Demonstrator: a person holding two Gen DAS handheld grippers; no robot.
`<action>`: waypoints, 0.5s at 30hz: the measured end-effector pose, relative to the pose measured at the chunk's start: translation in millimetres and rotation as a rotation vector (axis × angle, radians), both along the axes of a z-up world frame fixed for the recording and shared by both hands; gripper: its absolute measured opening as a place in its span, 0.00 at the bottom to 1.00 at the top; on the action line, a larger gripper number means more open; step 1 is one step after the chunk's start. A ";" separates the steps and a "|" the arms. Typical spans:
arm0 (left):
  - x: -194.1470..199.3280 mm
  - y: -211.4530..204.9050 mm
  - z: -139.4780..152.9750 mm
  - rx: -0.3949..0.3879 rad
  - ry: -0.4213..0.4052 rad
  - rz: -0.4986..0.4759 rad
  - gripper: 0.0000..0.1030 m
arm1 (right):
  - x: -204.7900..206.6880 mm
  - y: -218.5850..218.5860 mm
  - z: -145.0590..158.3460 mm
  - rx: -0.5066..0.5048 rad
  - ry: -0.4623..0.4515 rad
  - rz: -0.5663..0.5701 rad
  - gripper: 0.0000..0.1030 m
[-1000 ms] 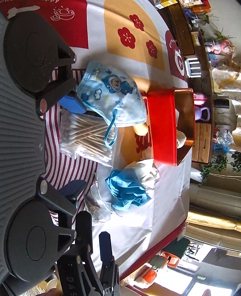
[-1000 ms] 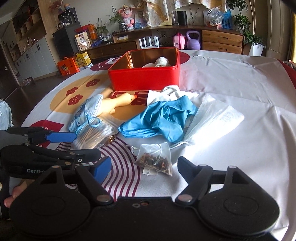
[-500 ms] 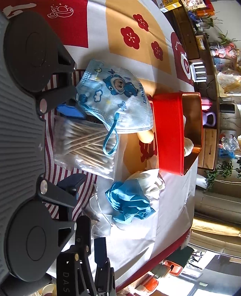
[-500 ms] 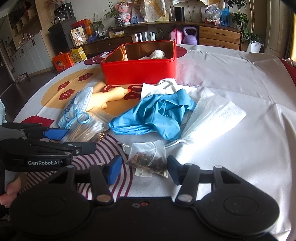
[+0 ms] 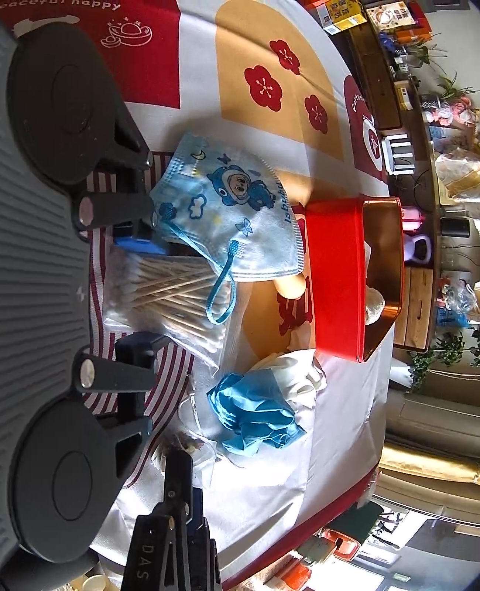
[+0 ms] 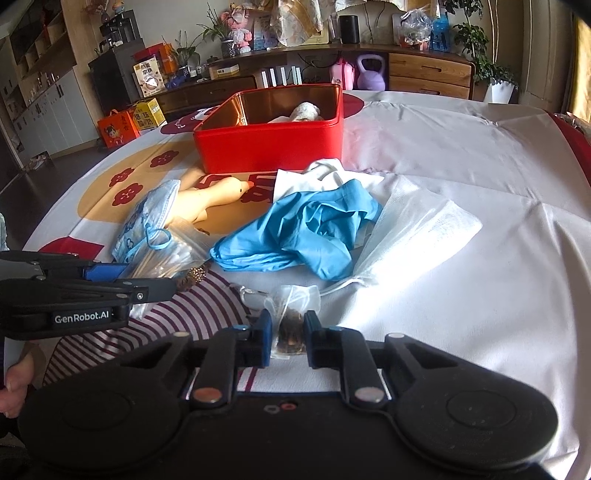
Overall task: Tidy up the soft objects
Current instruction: 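Grasp the cotton swab bag with the left tool while the right tool grasps the small bag, then carry the cotton swab bag and small bag with both tools over the red tin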
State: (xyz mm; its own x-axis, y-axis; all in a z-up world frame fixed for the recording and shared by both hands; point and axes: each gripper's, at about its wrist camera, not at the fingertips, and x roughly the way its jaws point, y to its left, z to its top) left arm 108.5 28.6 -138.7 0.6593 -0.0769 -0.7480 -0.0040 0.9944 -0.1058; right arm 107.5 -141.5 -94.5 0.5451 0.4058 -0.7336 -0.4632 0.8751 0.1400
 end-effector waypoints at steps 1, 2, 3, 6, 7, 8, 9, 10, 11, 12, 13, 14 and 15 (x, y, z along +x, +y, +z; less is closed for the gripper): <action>-1.2 0.1 0.8 -0.002 0.001 0.001 0.38 | -1.3 -0.4 1.5 -0.001 -0.004 -0.004 0.14; -2.6 0.2 1.8 -0.004 0.001 0.002 0.38 | -2.6 -1.4 3.0 0.001 -0.008 -0.007 0.14; -4.0 0.1 2.9 -0.006 0.001 0.003 0.37 | -4.0 -2.2 4.8 0.006 -0.010 -0.010 0.14; -8.9 -1.4 6.3 -0.008 0.000 0.001 0.37 | -8.8 -4.5 10.6 0.018 -0.022 -0.011 0.12; -10.7 -2.3 7.5 -0.009 -0.002 -0.002 0.37 | -10.3 -5.0 12.5 0.021 -0.026 -0.013 0.09; -12.5 -3.2 8.9 -0.010 -0.003 -0.004 0.37 | -11.6 -6.0 14.7 0.028 -0.028 -0.015 0.09; -13.8 -3.9 10.8 -0.014 -0.002 -0.006 0.36 | -13.0 -6.9 17.0 0.037 -0.031 -0.016 0.09; -15.2 -4.3 12.8 -0.018 -0.005 -0.008 0.36 | -14.1 -7.6 19.2 0.044 -0.036 -0.016 0.09; -17.0 -5.3 15.4 -0.023 -0.011 -0.012 0.36 | -15.4 -8.3 21.3 0.049 -0.043 -0.018 0.09; -18.7 -6.3 18.1 -0.026 -0.018 -0.017 0.36 | -16.3 -9.1 23.6 0.056 -0.050 -0.020 0.09; -19.7 -6.9 20.8 -0.029 -0.024 -0.020 0.36 | -17.3 -9.7 26.2 0.064 -0.054 -0.020 0.09; -21.0 -8.0 23.8 -0.033 -0.029 -0.023 0.36 | -18.4 -10.1 28.8 0.071 -0.058 -0.018 0.09; -22.2 -8.9 26.8 -0.038 -0.035 -0.025 0.36 | -19.7 -10.5 32.0 0.078 -0.064 -0.017 0.09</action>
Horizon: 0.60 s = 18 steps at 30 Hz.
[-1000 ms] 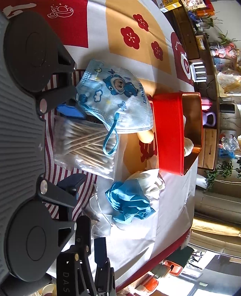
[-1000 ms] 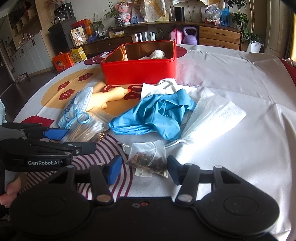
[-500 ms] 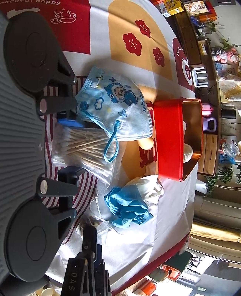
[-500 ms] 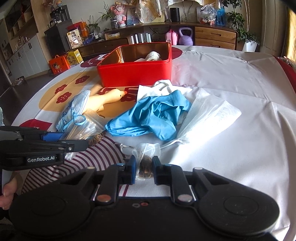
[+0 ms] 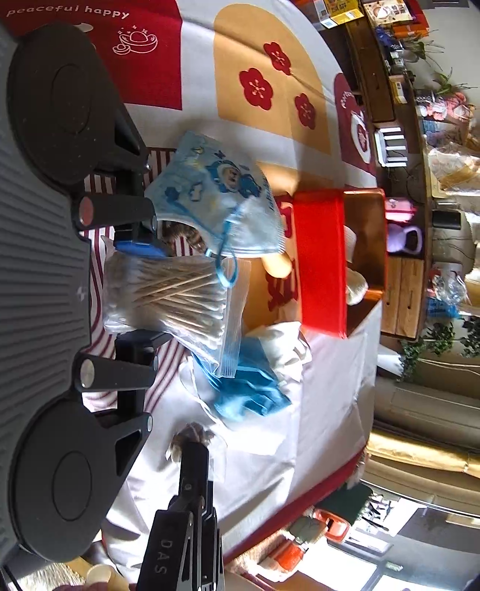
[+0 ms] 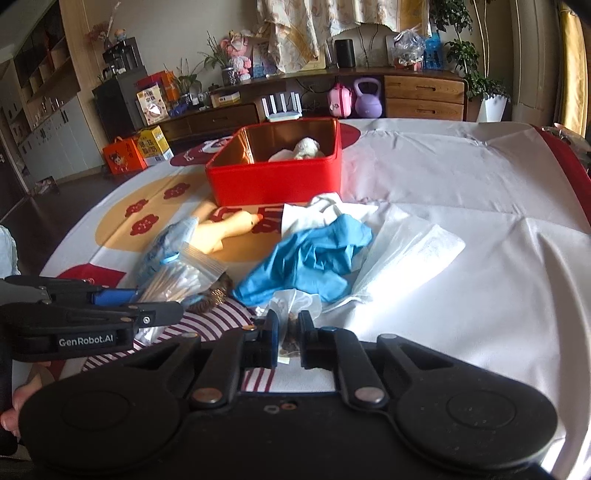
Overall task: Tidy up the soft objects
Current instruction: 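Carry the cotton swab bag and small bag with both tools over the red tin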
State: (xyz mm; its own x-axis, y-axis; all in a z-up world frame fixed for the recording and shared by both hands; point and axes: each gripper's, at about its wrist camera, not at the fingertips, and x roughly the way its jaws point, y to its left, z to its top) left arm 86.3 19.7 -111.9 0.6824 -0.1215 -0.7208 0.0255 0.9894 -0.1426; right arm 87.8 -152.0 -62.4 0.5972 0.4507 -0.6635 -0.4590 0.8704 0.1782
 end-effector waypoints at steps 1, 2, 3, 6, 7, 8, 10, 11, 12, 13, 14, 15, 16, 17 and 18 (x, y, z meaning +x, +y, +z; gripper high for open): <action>-1.1 -0.7 2.8 -0.004 -0.004 -0.002 0.36 | -1.3 0.0 3.4 0.006 -0.007 0.001 0.09; -2.2 -1.4 5.8 -0.008 -0.008 -0.003 0.36 | -2.2 -0.5 7.1 0.013 -0.013 0.001 0.09; -3.2 -2.1 9.2 -0.013 -0.012 -0.005 0.36 | -3.0 -1.0 10.9 0.022 -0.018 0.002 0.09; -4.7 -3.0 19.2 -0.030 -0.021 -0.005 0.36 | -4.0 -1.7 21.9 0.044 -0.028 0.009 0.09; -5.1 -3.0 22.9 -0.036 -0.025 -0.005 0.36 | -4.2 -1.9 25.5 0.048 -0.033 0.010 0.09; -5.2 -2.8 26.2 -0.039 -0.028 -0.003 0.36 | -4.4 -2.3 29.4 0.052 -0.038 0.011 0.09; -4.9 -2.7 34.0 -0.046 -0.036 -0.002 0.36 | -3.9 -3.1 37.4 0.061 -0.048 0.014 0.09; -4.7 -2.5 37.8 -0.049 -0.042 -0.001 0.36 | -3.1 -3.5 41.5 0.065 -0.053 0.016 0.09; -4.2 -2.1 41.4 -0.050 -0.047 0.000 0.36 | -2.0 -3.8 45.6 0.070 -0.058 0.019 0.09; -3.1 -1.3 45.4 -0.052 -0.054 0.002 0.36 | -0.6 -3.9 49.6 0.076 -0.063 0.021 0.09; -1.7 -0.6 49.3 -0.053 -0.060 0.004 0.36 | 1.2 -4.0 53.7 0.081 -0.068 0.024 0.09; -0.2 0.1 53.5 -0.055 -0.066 0.006 0.36 | 3.2 -3.4 57.6 0.084 -0.071 0.029 0.09; 1.8 0.8 57.5 -0.054 -0.071 0.008 0.36 | 5.2 -2.6 61.5 0.087 -0.074 0.034 0.09; 4.2 1.5 61.9 -0.054 -0.076 0.008 0.36 | 7.7 -2.1 65.5 0.089 -0.079 0.039 0.09; 6.5 2.4 66.6 -0.054 -0.083 0.008 0.36 | 9.8 -1.4 69.9 0.090 -0.087 0.043 0.09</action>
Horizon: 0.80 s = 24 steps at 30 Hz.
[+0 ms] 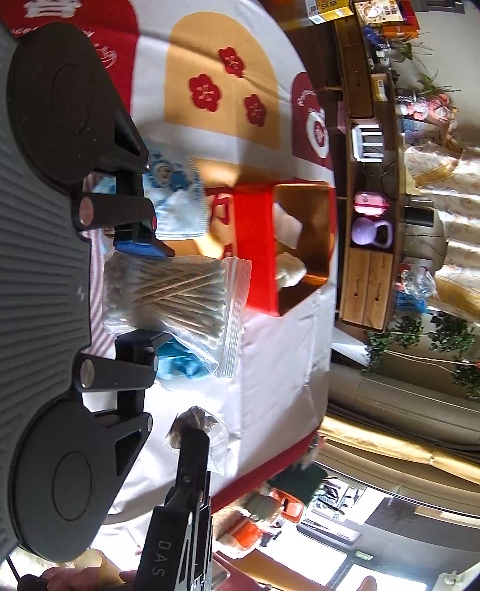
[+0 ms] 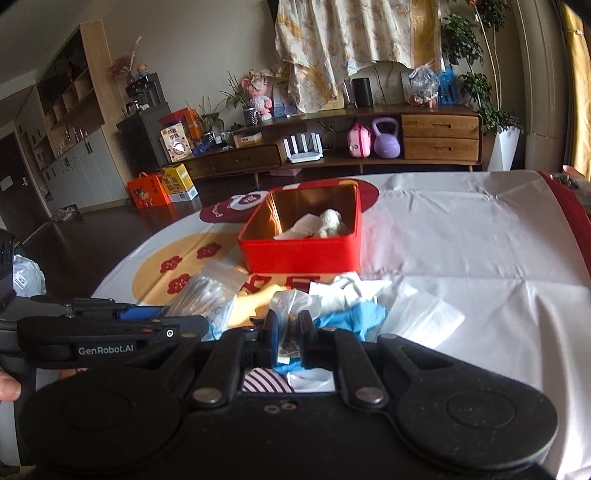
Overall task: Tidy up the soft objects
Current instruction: 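Carry the cotton swab bag and small bag with both tools over the red tin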
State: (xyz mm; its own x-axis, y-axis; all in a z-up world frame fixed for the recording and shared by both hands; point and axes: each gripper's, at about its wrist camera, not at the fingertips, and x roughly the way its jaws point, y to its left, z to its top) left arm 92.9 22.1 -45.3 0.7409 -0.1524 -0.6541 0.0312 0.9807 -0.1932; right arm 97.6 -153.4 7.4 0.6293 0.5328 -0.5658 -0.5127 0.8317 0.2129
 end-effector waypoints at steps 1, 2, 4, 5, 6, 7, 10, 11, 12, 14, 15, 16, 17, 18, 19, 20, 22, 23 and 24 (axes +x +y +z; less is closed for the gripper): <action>2.8 0.7 4.2 0.001 -0.005 -0.001 0.36 | 2.1 0.7 4.4 0.001 -0.008 0.002 0.09; 5.8 1.6 8.7 0.000 -0.007 -0.001 0.36 | 5.0 1.7 8.7 0.003 -0.015 0.005 0.09; 11.5 4.4 15.8 -0.009 -0.005 0.002 0.36 | 10.3 2.6 16.7 0.014 -0.025 0.009 0.09; 14.5 5.8 19.3 -0.015 -0.006 0.004 0.36 | 12.5 3.2 19.1 0.020 -0.026 0.010 0.09; 17.0 7.0 22.4 -0.017 -0.009 0.003 0.36 | 15.4 4.3 21.6 0.025 -0.027 0.011 0.09; 19.4 8.0 25.5 -0.013 -0.015 0.003 0.36 | 17.9 5.5 23.8 0.028 -0.028 0.013 0.09; 28.2 10.6 34.8 0.005 -0.035 0.003 0.36 | 29.1 10.9 29.7 0.026 -0.035 0.017 0.09; 31.9 11.6 37.7 0.011 -0.042 0.003 0.36 | 33.6 12.9 31.4 0.028 -0.036 0.018 0.09; 35.5 12.3 40.4 0.016 -0.048 0.004 0.36 | 38.2 14.2 32.8 0.031 -0.035 0.020 0.09; 44.5 14.7 44.9 0.025 -0.056 0.003 0.36 | 47.9 17.4 35.1 0.030 -0.039 0.021 0.09; 48.6 16.0 46.8 0.025 -0.056 0.004 0.36 | 51.8 18.3 35.8 0.028 -0.042 0.021 0.09; 53.6 18.3 47.8 0.020 -0.053 0.006 0.36 | 56.1 19.3 36.6 0.027 -0.045 0.021 0.09; 58.6 20.9 48.4 0.015 -0.049 0.007 0.36 | 61.1 20.7 37.2 0.027 -0.045 0.020 0.09; 63.5 23.3 48.7 0.016 -0.048 0.008 0.36 | 64.6 21.8 37.0 0.026 -0.044 0.019 0.09; 67.8 24.7 48.8 0.025 -0.050 0.011 0.36 | 69.5 23.3 37.5 0.024 -0.045 0.017 0.09; 72.5 26.1 49.1 0.036 -0.052 0.015 0.36 | 73.8 24.6 38.1 0.020 -0.046 0.017 0.09; 81.6 29.7 50.1 0.050 -0.054 0.020 0.36 | 82.6 27.4 39.4 0.015 -0.045 0.022 0.09; 86.0 31.2 50.5 0.054 -0.056 0.023 0.36 | 87.1 29.2 39.8 0.013 -0.046 0.024 0.09; 90.0 32.2 51.2 0.058 -0.057 0.023 0.36 | 91.3 31.1 40.0 0.010 -0.048 0.026 0.09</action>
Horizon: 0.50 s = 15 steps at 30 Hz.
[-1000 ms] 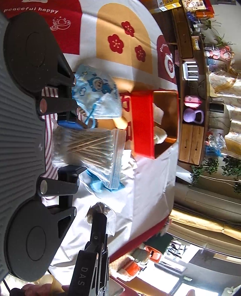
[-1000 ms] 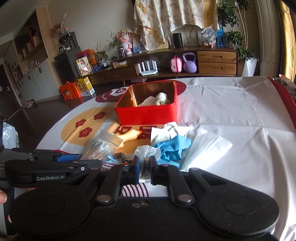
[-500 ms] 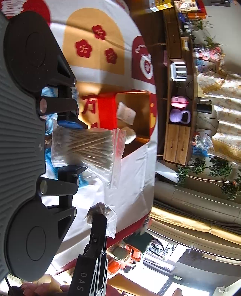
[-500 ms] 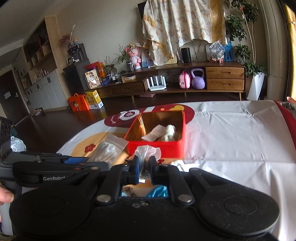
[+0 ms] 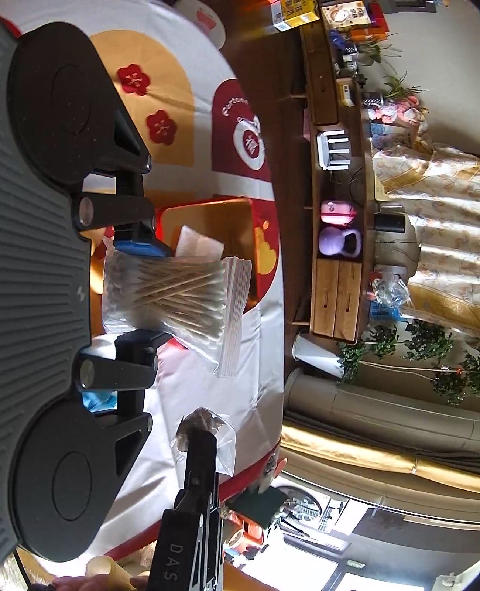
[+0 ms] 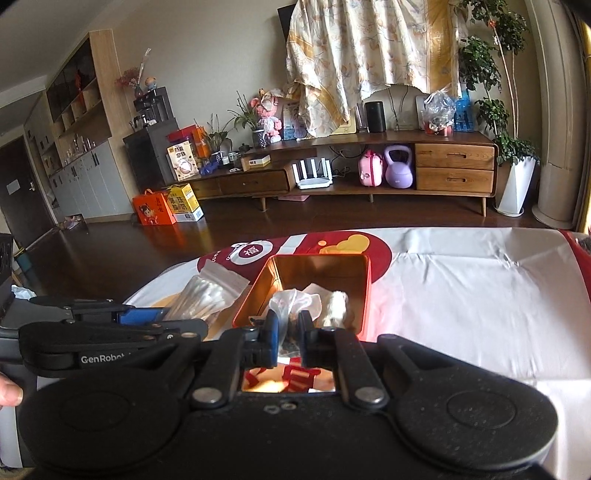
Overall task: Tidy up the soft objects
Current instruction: 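Carry the cotton swab bag and small bag with both tools over the red tin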
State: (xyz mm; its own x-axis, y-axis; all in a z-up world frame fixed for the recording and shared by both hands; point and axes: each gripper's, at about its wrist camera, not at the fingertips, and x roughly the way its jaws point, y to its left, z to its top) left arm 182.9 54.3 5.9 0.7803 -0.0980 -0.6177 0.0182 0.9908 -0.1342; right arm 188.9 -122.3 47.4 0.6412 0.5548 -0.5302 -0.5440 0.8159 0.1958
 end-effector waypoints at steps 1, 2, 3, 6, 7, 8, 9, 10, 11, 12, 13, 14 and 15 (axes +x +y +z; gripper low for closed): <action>4.6 0.8 0.5 0.007 -0.002 -0.001 0.36 | 4.0 1.7 0.0 -0.002 -0.001 0.002 0.09; 9.3 1.6 0.5 0.014 -0.003 0.000 0.36 | 7.6 3.5 -0.5 -0.005 -0.003 0.005 0.09; 14.0 2.5 0.3 0.021 -0.002 0.002 0.36 | 12.0 6.0 -0.6 -0.008 -0.004 0.007 0.09; 30.9 5.0 -1.8 0.040 0.006 0.007 0.36 | 24.1 13.3 -2.5 -0.013 -0.003 0.013 0.09; 36.7 5.6 -2.8 0.056 0.007 0.010 0.36 | 28.3 15.6 -4.0 -0.013 0.001 0.018 0.09; 43.1 6.2 -3.9 0.073 0.006 0.016 0.36 | 32.4 18.0 -5.6 -0.015 0.002 0.021 0.09; 48.9 7.3 -5.0 0.086 0.006 0.020 0.36 | 36.4 20.2 -6.5 -0.019 0.002 0.024 0.09; 55.2 8.4 -6.1 0.097 0.007 0.023 0.36 | 40.6 21.7 -7.5 -0.021 0.004 0.026 0.09; 61.1 9.6 -7.3 0.105 0.008 0.026 0.36 | 44.6 23.5 -9.4 -0.025 0.006 0.026 0.09; 67.0 10.6 -8.5 0.114 0.009 0.030 0.36 | 48.9 25.1 -11.2 -0.029 0.008 0.023 0.09; 72.7 11.7 -10.2 0.122 0.013 0.034 0.37 | 54.0 26.3 -12.9 -0.032 0.012 0.020 0.09; 78.4 12.6 -12.2 0.130 0.018 0.036 0.37 | 58.7 27.8 -15.0 -0.035 0.017 0.018 0.09; 83.2 13.3 -14.2 0.135 0.023 0.038 0.36 | 62.7 29.1 -17.2 -0.039 0.019 0.013 0.09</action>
